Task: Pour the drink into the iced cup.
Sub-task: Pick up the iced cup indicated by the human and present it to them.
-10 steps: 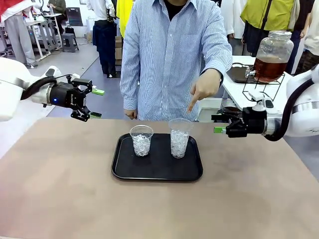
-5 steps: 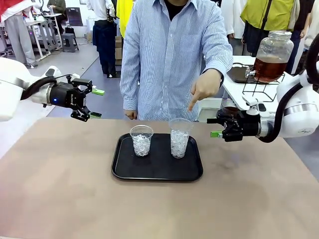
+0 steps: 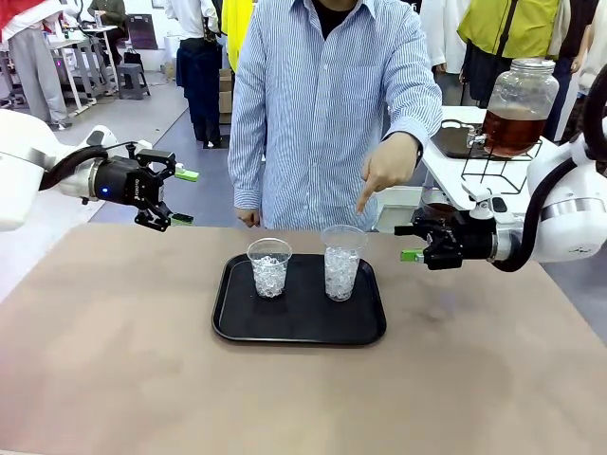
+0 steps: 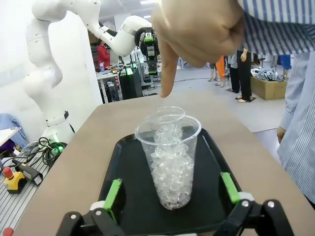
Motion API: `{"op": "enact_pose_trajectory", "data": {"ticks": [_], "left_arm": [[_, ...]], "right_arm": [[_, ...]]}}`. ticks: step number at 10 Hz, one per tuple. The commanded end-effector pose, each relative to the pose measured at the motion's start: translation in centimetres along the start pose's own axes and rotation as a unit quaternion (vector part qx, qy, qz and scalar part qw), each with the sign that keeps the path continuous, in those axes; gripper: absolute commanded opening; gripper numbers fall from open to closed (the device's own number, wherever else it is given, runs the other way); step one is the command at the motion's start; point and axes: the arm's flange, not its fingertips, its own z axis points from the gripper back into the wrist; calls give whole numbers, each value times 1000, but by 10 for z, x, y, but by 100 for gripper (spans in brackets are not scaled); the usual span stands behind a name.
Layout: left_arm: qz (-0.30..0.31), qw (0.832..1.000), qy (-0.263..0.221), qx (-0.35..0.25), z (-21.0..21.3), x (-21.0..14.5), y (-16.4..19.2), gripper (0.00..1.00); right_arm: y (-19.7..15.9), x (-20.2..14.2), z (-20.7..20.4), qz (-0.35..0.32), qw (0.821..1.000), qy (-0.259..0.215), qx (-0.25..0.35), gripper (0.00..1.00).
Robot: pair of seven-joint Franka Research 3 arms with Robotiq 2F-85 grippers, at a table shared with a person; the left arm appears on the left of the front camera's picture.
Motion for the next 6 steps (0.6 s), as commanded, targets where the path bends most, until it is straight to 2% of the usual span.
{"op": "enact_pose_trajectory", "data": {"ticks": [1, 6], "left_arm": [[-7, 1000, -4, 1, 1, -6, 0, 100], [-7, 1000, -4, 1, 1, -6, 0, 100]], "right_arm": [[-4, -4, -14, 6, 1000, -8, -4, 100], [-12, -28, -47, 13, 1000, -7, -8, 100]]}}
